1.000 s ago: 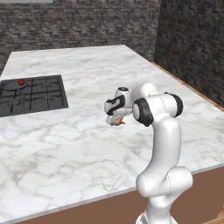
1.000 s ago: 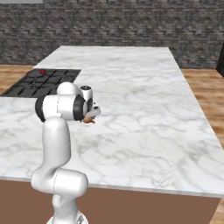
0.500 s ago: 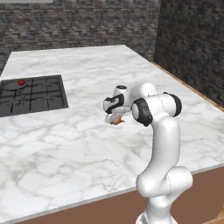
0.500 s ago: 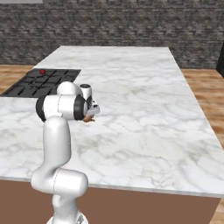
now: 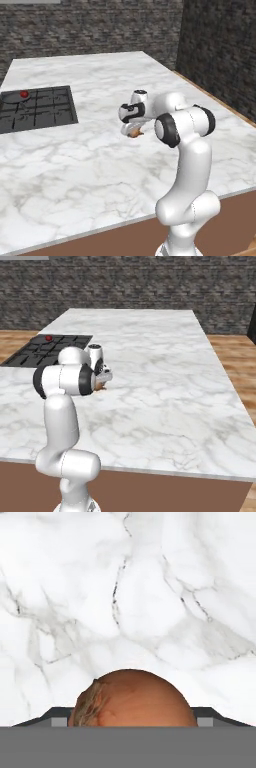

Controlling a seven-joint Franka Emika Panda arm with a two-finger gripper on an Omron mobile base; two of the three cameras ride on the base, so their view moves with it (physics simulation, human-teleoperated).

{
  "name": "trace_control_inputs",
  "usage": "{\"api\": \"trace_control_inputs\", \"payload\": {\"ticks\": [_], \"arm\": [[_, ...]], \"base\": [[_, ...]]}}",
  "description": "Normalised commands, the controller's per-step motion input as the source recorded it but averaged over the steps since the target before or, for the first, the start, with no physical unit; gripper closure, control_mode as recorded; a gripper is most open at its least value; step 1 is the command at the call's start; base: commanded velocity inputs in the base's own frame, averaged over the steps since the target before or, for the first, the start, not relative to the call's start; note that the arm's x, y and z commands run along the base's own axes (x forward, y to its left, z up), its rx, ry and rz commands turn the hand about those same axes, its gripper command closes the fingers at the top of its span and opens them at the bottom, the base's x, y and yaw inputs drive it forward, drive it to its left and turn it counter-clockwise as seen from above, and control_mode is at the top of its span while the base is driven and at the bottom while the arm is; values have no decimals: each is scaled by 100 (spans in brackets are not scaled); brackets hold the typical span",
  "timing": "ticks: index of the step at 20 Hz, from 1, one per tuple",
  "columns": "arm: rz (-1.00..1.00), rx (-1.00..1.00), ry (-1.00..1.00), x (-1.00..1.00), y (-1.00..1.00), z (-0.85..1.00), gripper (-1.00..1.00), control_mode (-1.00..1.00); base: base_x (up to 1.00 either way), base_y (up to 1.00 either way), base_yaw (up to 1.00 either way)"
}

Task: Place the pan on the front left burner on the stove. Then place the tomato and the onion in the pan and turn on the front left burner.

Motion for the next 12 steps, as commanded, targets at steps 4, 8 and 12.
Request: {"api": "trace_control_inputs", "payload": {"ticks": [4,8,12], "arm": [[0,-1,0,-40,0,65,100,-100],[-4,-2,0,-53,0,49,100,-100],[-8,-2,0,-50,0,48,100,-100]], "base": [[0,0,0],[0,0,0],[0,0,0]]}}
